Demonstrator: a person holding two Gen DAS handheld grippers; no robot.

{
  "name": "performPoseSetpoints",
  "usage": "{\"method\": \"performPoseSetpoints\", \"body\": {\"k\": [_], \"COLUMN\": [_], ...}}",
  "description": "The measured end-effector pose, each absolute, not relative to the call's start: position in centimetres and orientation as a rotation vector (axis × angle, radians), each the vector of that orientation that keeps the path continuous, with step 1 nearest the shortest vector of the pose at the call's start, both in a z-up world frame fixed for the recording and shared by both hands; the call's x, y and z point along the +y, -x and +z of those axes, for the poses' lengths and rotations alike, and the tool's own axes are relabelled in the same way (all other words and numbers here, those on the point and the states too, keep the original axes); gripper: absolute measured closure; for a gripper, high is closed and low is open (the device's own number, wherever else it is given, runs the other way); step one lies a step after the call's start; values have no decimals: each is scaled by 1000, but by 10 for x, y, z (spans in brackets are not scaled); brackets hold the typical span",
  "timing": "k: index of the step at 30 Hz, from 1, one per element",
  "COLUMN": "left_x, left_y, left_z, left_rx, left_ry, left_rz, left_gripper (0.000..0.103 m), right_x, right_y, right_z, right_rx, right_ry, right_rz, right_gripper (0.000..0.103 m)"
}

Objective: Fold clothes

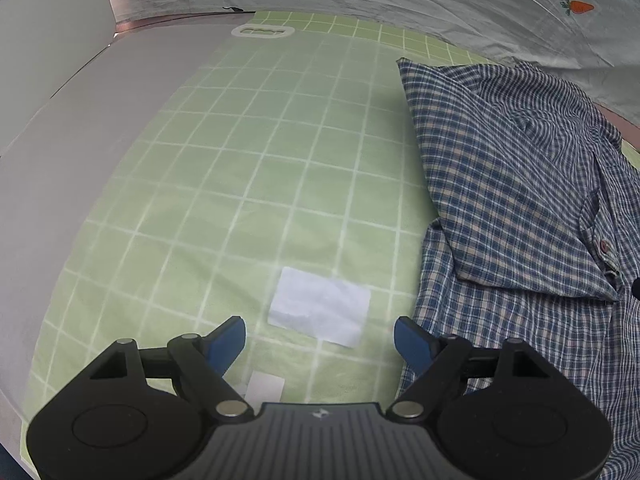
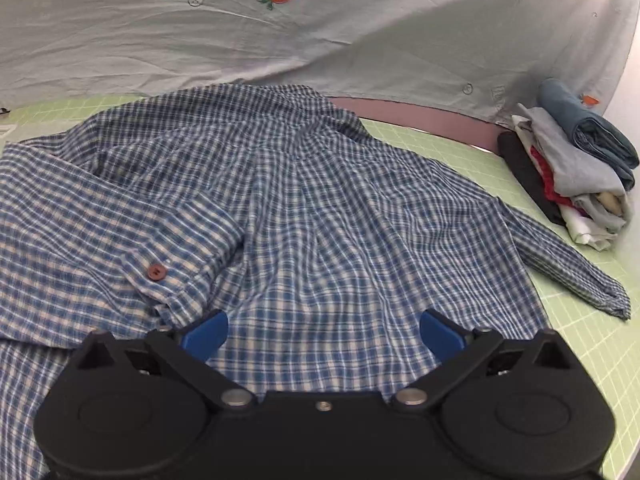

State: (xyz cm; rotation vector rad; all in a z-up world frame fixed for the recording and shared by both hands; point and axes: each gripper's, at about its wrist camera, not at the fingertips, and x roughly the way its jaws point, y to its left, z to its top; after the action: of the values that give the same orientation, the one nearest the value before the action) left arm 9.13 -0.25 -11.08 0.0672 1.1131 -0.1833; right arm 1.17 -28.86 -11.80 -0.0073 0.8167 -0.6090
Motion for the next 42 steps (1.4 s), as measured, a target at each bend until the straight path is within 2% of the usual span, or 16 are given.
{"method": "performPoseSetpoints", "body": {"k": [5,7,9,11,19,26,28,31,33,36,42], "left_x": [-5,-4,-3,-1,-1,-9,-12,-16,-20,-30,-58], "left_y": [-91,-92,-92,-91,-87,-79,-75,-69,-64,-56,-43], "left_z": [-110,-109,-108,-109,-111,-109,-108,-105,-105,-105,-98], "left_rx": [1107,1102,1099,1102,1122,1118,1117,1115,1112,1106,1081], "left_ry": [-78,-79,-80,-79,-61,-78,-70,-57,-53,-49,-18], "left_rz": [-197,-194,-191,-184,-164,-162,-145,-118,-95,-53,16], "left_gripper": [21,21,20,20,20,20,20,20,20,20,20], "right_x": [-261,-253,-254,-263,-298,-299,-303,-310,-318,-331,-384], "right_y": [-33,-42,-43,-35,-3,-1,-7,-15,-15,-11,3], "right_z": [-124,-134,-139,-134,-114,-119,-121,-122,-119,-108,-76], "right_rx": [830,869,883,862,777,758,769,788,786,750,633], "right_ry": [92,165,200,154,-27,-162,-190,-191,-188,-164,-142], "right_rz": [-471,-457,-488,-543,-740,-530,-474,-423,-383,-314,-301], "right_gripper": [0,4,13,20,25,25,29,47,72,93,94]}}
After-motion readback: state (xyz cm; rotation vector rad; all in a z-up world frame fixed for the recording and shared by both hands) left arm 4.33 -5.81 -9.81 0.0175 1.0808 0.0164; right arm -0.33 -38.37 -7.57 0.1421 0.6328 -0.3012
